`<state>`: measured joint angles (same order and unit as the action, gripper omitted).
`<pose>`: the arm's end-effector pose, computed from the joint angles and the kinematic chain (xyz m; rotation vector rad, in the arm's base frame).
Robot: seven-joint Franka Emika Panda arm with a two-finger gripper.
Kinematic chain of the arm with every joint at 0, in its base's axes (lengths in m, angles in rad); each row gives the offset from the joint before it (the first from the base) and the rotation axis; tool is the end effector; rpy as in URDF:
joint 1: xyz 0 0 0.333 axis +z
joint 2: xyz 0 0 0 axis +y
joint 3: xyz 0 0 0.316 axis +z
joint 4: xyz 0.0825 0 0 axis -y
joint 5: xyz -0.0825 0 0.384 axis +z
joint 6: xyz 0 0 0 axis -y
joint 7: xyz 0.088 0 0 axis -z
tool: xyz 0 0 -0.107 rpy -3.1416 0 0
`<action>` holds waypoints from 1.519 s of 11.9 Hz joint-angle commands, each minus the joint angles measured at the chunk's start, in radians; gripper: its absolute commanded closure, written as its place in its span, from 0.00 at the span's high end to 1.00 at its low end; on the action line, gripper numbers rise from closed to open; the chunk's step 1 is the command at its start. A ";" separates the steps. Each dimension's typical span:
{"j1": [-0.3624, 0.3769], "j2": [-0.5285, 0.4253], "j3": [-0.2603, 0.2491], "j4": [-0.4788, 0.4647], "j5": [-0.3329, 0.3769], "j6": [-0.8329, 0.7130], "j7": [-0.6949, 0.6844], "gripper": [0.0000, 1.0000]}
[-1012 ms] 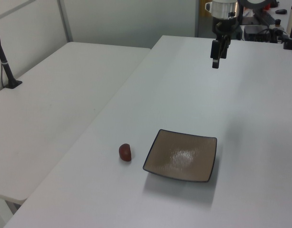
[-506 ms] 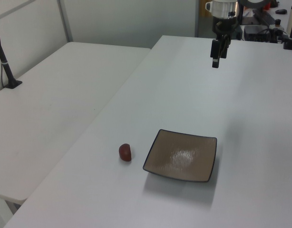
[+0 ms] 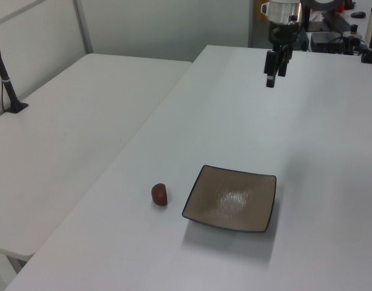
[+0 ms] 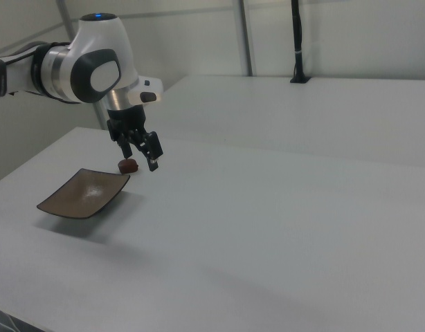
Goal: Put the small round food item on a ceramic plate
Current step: 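Move the open gripper over the plate toward the reddish-brown food item, then lower the open gripper around the reddish-brown food item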
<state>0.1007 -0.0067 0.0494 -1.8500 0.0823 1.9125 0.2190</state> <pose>0.5604 0.0907 0.5252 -3.0477 0.1430 -0.0819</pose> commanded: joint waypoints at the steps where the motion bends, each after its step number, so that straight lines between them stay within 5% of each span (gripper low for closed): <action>1: 0.062 0.085 0.007 0.054 0.024 0.126 0.210 1.00; 6: 0.128 0.249 0.061 0.167 0.005 0.333 0.554 1.00; 12: 0.140 0.462 0.155 0.325 0.007 0.572 0.802 1.00; 18: 0.264 0.674 0.113 0.484 0.004 0.701 1.010 1.00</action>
<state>0.3156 0.5783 0.2011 -1.4760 0.0929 2.6046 1.1620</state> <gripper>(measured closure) 0.000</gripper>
